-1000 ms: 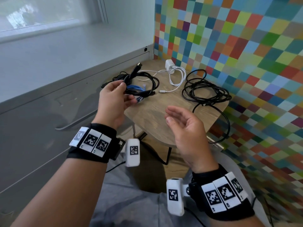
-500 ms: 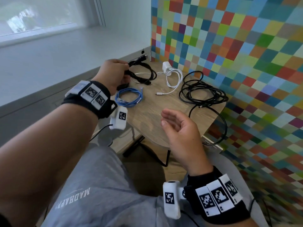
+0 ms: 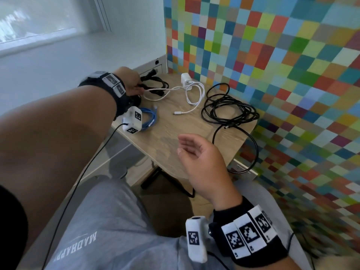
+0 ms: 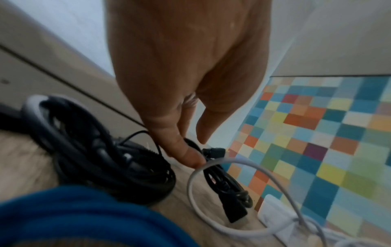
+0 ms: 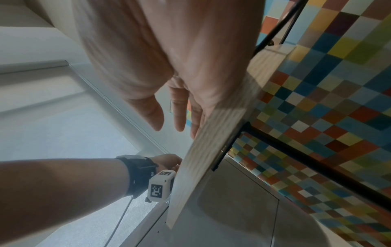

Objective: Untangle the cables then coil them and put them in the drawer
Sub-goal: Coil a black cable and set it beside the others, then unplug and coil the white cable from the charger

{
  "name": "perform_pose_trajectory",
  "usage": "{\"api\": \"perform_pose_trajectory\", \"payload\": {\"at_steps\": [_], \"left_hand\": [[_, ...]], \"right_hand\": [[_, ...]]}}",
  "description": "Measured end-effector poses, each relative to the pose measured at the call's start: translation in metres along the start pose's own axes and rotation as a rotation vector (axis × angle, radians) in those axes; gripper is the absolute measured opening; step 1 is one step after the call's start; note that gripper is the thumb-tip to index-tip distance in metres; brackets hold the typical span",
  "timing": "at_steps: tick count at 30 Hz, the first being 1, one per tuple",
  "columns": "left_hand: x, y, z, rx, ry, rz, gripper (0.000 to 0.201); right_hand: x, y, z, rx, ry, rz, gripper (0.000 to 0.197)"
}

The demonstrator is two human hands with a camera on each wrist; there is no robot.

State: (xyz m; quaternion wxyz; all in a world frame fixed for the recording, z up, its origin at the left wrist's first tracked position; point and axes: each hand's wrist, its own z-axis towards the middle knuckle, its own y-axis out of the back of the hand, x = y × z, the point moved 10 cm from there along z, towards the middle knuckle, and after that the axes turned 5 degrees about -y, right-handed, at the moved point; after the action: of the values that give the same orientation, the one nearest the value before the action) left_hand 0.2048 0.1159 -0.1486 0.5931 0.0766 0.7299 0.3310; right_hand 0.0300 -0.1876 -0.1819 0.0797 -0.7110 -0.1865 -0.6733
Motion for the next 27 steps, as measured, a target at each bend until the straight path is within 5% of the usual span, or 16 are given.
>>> {"api": "perform_pose_trajectory", "payload": {"at_steps": [2,4,6,7,9,12,17,22,27], "left_hand": [[-0.009,0.0,0.001,0.036,-0.05,0.323,0.027],[-0.016,0.008,0.012,-0.048,-0.018,0.351,0.017],[-0.035,-0.004,0.016,-0.033,-0.083,0.553,0.027],[-0.051,-0.012,0.012,-0.032,-0.211,0.537,0.027],[-0.075,-0.021,0.006,-0.024,-0.169,0.383,0.027],[-0.106,-0.063,-0.007,0.028,-0.293,0.516,0.033],[-0.098,-0.133,-0.012,0.261,-0.342,0.79,0.076],[-0.117,-0.126,-0.021,0.132,-0.46,0.773,0.032],[-0.14,-0.092,-0.042,0.053,-0.445,0.593,0.024]], "right_hand": [[-0.002,-0.001,0.0,0.006,0.0,0.001,0.033],[-0.003,-0.002,0.001,0.009,0.004,0.008,0.034],[-0.005,-0.002,0.002,0.012,0.003,0.022,0.033],[-0.005,-0.003,0.003,0.014,0.004,0.032,0.032],[-0.006,-0.003,0.004,0.017,0.007,0.057,0.03],[-0.007,-0.002,0.003,0.027,0.008,0.092,0.029],[-0.008,-0.002,0.002,0.057,-0.002,0.134,0.029],[-0.009,-0.003,0.003,0.064,-0.002,0.153,0.028],[-0.007,-0.001,0.003,0.055,0.008,0.165,0.027]]}}
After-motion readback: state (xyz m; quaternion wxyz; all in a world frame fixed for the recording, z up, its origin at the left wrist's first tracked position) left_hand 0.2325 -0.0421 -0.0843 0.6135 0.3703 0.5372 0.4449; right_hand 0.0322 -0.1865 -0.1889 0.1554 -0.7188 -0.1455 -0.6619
